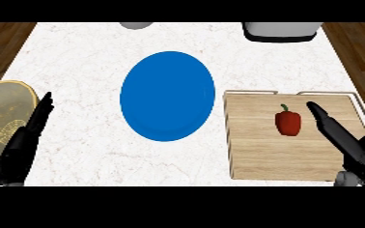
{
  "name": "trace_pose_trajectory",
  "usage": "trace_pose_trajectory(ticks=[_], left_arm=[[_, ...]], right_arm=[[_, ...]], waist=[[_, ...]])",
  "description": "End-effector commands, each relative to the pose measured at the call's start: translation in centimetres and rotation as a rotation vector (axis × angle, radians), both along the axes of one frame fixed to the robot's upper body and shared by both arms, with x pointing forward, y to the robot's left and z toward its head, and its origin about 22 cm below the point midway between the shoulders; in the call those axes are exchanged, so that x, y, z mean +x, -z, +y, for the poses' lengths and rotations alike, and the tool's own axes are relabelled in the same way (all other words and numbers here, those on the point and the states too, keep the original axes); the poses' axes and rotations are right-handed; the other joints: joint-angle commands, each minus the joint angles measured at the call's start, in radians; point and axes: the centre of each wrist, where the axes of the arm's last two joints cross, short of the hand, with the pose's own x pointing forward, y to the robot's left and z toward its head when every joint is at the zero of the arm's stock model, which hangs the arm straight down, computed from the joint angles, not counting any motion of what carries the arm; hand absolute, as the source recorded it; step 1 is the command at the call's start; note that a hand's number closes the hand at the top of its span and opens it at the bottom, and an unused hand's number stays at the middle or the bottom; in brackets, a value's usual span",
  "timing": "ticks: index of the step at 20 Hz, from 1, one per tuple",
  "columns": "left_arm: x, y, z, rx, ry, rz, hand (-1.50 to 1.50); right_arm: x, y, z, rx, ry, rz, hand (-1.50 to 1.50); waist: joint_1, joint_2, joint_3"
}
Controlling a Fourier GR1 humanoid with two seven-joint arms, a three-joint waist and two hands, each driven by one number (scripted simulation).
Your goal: Pick the bell pepper from the tray and place it in the plate
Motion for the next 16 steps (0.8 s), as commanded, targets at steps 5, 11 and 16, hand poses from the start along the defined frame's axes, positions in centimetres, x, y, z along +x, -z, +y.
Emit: trace_pose_trajectory(ticks=[5, 11, 16], left_arm=[[0.6, 0.3, 0.6, 0.003, 0.001, -0.003, 0.0], [-0.1, 1.6, 0.0, 0.016, 0.001, -0.023, 0.0], [0.7, 1.8, 0.6, 0.02, -0.002, -0.023, 0.0]], right_arm=[[-5.9, 0.4, 2.8, -0.098, -0.159, 0.258, -1.5], [-6.3, -0.7, -0.7, -0.206, -0.172, 0.599, -1.5], [-4.3, -4.5, -2.6, -0.192, -0.216, 0.788, -1.5]], waist=[[-0.004, 0.005, -0.002], [0.014, 0.009, -0.004], [0.014, 0.011, -0.002]])
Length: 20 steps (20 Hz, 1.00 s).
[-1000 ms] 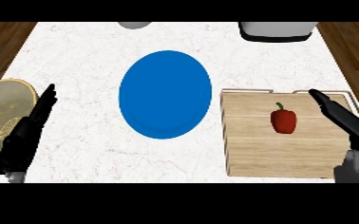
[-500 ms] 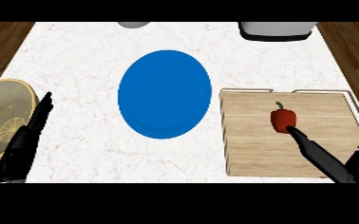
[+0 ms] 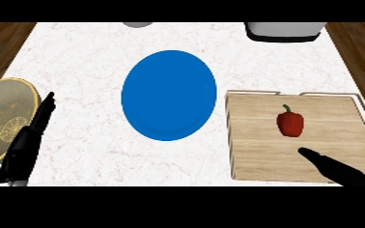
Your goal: Pick the bell pepper from the tray and place it in the plate
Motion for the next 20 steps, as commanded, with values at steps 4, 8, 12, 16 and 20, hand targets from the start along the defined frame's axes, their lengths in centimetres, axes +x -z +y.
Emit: trace_pose_trajectory(ticks=[4, 8, 12, 16, 20], left_arm=[[0.5, 0.3, -0.9, -0.011, 0.006, -0.002, 0.0], [-1.5, 1.9, 0.1, -0.016, 0.008, 0.002, 0.0], [0.2, 2.0, -1.0, -0.01, 0.001, 0.007, 0.0], [-0.1, 1.3, -0.8, -0.015, -0.01, 0.015, 0.0], [-1.1, 2.1, 0.3, -0.008, 0.007, 0.012, 0.0]], right_arm=[[2.8, -3.1, -1.2, -0.011, -0.055, 0.267, -1.5], [4.1, -3.5, -0.8, -0.01, -0.111, 0.393, -1.5], [4.8, -0.9, -2.5, -0.038, -0.181, 0.513, -1.5], [5.7, -1.9, -1.7, -0.077, -0.229, 0.604, -1.5], [6.9, 0.8, -2.4, -0.073, -0.268, 0.614, -1.5]], waist=[[0.002, -0.001, 0.003], [0.006, -0.001, 0.002], [-0.004, 0.0, 0.004], [-0.002, -0.002, 0.003], [-0.001, -0.003, 0.003]])
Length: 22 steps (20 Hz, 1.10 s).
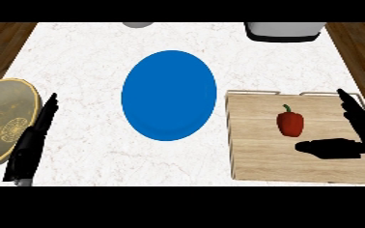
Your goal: Pick the bell pepper from the tray and place it in the plate
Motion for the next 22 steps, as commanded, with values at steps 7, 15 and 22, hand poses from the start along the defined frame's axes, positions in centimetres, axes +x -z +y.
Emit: trace_pose_trajectory(ticks=[7, 15, 22], left_arm=[[-0.6, -3.0, -1.4, 0.002, 0.007, 0.003, 0.0], [-0.1, -2.1, -0.3, 0.016, -0.011, 0.002, 0.0], [1.6, -1.4, -1.0, -0.005, 0.01, 0.019, 0.0]], right_arm=[[1.7, 3.9, -1.5, 0.034, -0.084, 0.066, -1.5], [2.3, 5.4, 0.1, 0.044, -0.107, 0.128, -1.5], [4.6, 7.8, 1.7, 0.065, -0.115, 0.109, -1.5]], waist=[[0.0, -0.002, 0.001], [-0.004, -0.002, 0.0], [-0.003, 0.0, 0.0]])
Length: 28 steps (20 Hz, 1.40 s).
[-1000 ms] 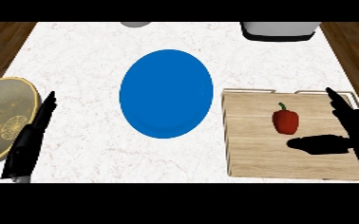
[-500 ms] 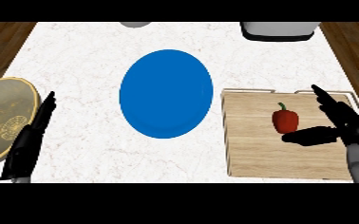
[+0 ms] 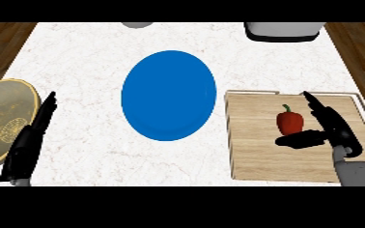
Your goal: Pick the bell pepper from the tray and place it in the plate
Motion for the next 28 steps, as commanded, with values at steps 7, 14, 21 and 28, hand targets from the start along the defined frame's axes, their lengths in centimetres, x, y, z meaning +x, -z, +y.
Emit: trace_pose_trajectory(ticks=[7, 14, 21, 28], left_arm=[[-0.6, -0.1, -0.3, 0.002, 0.002, 0.007, 0.0], [0.7, 0.4, -0.8, 0.008, 0.01, -0.01, 0.0], [-1.1, 1.2, -0.1, -0.008, -0.023, -0.001, 0.0], [-0.3, -0.2, 0.8, 0.01, -0.015, 0.001, 0.0]], right_arm=[[-2.1, 2.4, 0.0, 0.037, -0.008, -0.099, 1.5], [3.0, 2.3, -0.2, -0.018, -0.032, -0.096, 1.5], [-5.3, 6.2, 4.8, -0.445, 0.056, 0.061, 1.5], [-9.4, 3.2, 8.1, -0.679, 0.234, -0.096, 1.5]], waist=[[-0.004, -0.001, 0.0], [0.002, 0.001, 0.0], [-0.017, -0.009, -0.006], [-0.026, -0.007, -0.003]])
